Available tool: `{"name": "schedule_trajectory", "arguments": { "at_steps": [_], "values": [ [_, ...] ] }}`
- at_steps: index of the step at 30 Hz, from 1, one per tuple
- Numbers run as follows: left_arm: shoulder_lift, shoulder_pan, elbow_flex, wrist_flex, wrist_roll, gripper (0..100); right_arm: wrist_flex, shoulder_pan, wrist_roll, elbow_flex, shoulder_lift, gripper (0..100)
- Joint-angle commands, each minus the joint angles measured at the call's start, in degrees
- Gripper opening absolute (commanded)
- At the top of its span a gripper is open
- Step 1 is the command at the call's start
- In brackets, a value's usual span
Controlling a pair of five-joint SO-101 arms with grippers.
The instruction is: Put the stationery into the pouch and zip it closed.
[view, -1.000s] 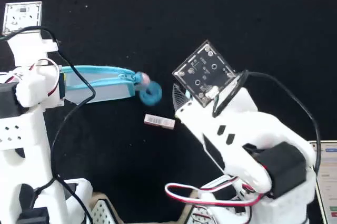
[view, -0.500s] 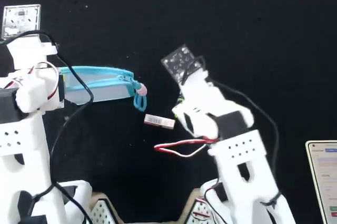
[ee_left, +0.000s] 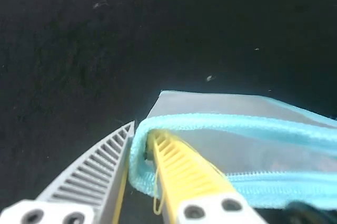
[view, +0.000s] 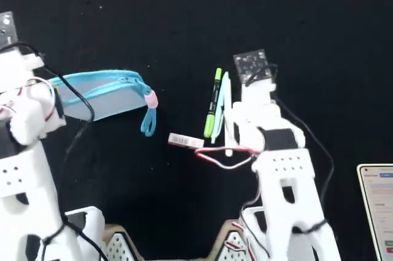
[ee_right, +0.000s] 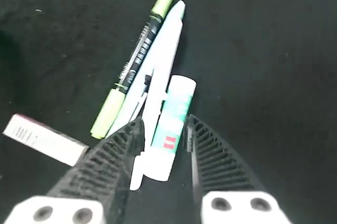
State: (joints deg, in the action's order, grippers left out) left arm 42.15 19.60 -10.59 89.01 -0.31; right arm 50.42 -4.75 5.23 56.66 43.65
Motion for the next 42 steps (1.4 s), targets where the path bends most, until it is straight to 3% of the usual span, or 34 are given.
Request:
{"name": "schedule_trajectory", "arguments": {
  "at_steps": [1, 19, 28, 32, 36, 38, 42],
  "values": [
    [3.2, -4.1, -8.0, -5.8, -0.5, 3, -3.1, 3.0, -2.5, -4.1, -9.0, 12.0],
    [3.8, -4.8, -13.8, -5.0, -0.5, 3, -3.0, 6.9, -3.5, -32.6, -50.3, 12.1],
    [3.8, -4.5, -14.1, -4.9, -0.5, 3, -2.6, 5.4, -3.5, -34.9, -55.9, 11.9],
    [3.8, -4.5, -14.1, -4.9, -0.5, 3, 3.3, 5.2, -3.2, -36.9, -56.2, 11.5],
    [3.8, -4.5, -14.1, -4.9, -0.5, 3, 6.9, 5.5, -3.0, -39.3, -56.3, 0.9],
    [3.8, -4.4, -14.1, -4.9, -0.5, 3, 7.8, 5.5, -2.5, -40.0, -56.0, 1.8],
    [3.8, -4.4, -14.1, -4.9, -0.5, 3, 14.2, 5.2, 6.7, -46.3, -56.1, 1.1]
  ]
}}
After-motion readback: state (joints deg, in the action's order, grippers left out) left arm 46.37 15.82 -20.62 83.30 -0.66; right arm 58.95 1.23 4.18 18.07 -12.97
